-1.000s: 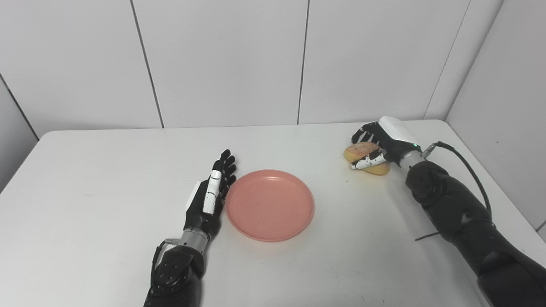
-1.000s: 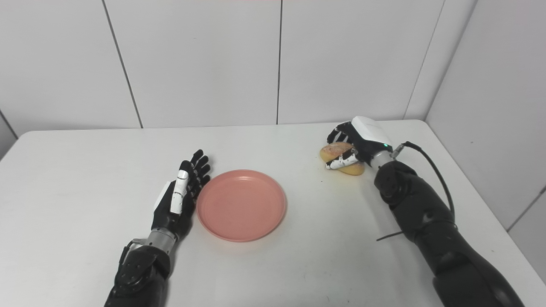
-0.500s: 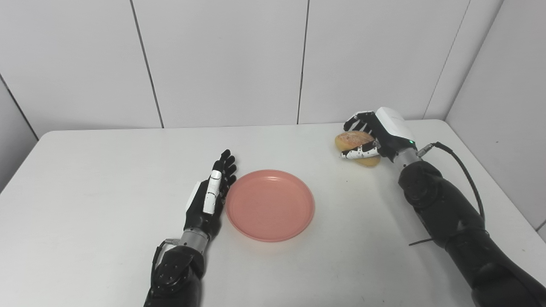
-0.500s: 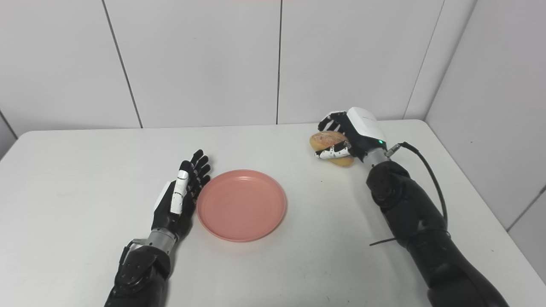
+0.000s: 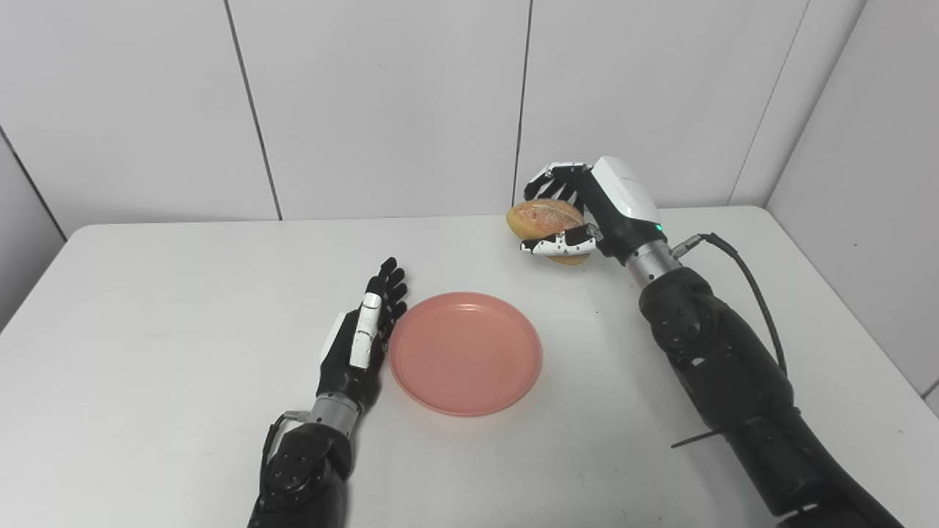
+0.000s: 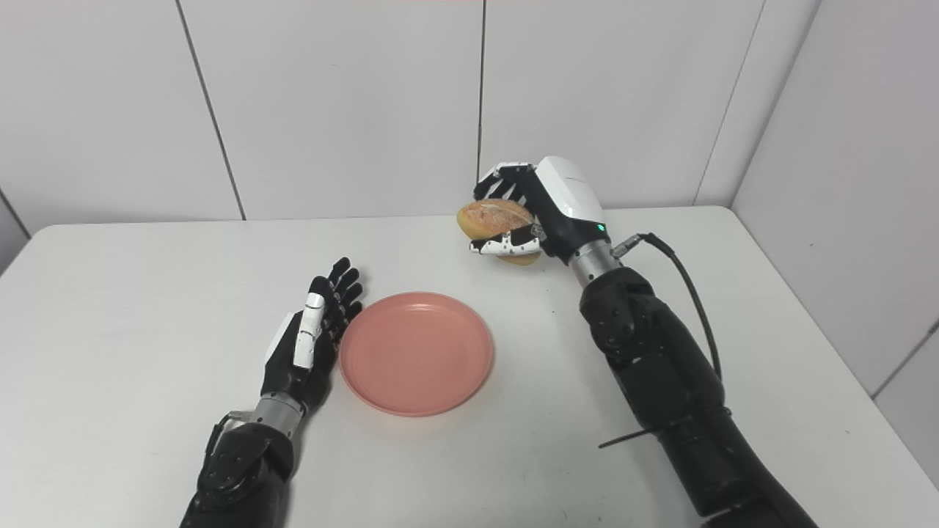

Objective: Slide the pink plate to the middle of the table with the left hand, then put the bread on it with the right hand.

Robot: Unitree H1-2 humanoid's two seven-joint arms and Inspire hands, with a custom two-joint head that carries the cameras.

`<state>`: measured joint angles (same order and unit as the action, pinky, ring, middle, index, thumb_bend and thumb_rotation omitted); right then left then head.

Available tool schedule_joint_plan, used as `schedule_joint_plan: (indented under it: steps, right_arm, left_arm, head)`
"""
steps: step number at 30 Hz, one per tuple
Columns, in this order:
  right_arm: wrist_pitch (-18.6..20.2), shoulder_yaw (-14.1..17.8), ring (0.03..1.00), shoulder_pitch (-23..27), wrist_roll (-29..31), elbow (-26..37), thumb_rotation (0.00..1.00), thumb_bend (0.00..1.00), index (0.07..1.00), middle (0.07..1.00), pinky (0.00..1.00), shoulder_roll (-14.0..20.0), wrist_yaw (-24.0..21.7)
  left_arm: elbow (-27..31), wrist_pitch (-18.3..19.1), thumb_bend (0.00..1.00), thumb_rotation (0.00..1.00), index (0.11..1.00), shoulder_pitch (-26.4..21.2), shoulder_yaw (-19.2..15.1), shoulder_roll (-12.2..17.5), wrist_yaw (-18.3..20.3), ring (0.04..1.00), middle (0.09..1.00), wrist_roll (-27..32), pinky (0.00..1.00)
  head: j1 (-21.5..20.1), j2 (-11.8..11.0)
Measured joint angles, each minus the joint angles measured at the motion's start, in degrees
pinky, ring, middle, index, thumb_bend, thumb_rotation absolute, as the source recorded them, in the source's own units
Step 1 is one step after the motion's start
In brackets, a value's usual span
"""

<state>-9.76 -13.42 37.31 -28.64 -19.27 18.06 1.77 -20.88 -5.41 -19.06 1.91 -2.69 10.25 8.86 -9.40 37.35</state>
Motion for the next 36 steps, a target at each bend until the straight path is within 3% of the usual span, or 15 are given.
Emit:
schedule_joint_plan:
  steps: [9,15,16,29,36]
  right_arm:
    - [0.1,-2.0,0.355,-2.4,-0.3,5.7,0.00,0.51,0.545,0.456,0.25,-4.4,-3.5]
    - [0.1,-3.4,0.400,-3.5,-1.3,6.1,0.00,0.51,0.492,0.506,0.26,-6.2,-5.1]
    - [0.1,-3.4,0.379,-3.8,-1.4,6.1,0.00,0.51,0.516,0.479,0.26,-6.4,-5.1]
    - [-2.0,-6.7,0.395,-4.7,-3.6,2.7,0.00,0.51,0.537,0.478,0.36,-7.4,-5.0]
    - [-3.1,-7.5,0.396,-5.2,-3.6,-0.3,0.00,0.51,0.535,0.485,0.36,-7.4,-5.3]
  left_arm:
    - [0.1,0.0,0.66,1.00,0.964,0.1,0.0,0.0,-0.4,0.989,0.978,-0.3,1.00]
    - [0.1,0.0,0.64,1.00,0.960,0.0,-0.4,-0.1,-0.4,0.986,0.975,-0.1,1.00]
    - [0.0,0.0,0.64,1.00,0.961,0.0,-0.4,-0.1,-0.4,0.988,0.977,-0.1,1.00]
    - [0.0,0.0,0.67,1.00,0.973,0.0,-0.7,-0.1,-0.3,1.000,0.989,0.0,1.00]
    - [0.1,0.0,0.68,1.00,0.981,0.0,-0.8,0.0,-0.3,1.000,0.995,0.3,1.00]
  head:
    - [-0.1,0.3]
    - [-0.1,0.5]
    - [-0.1,0.5]
    - [-0.1,0.6]
    - [0.0,0.9]
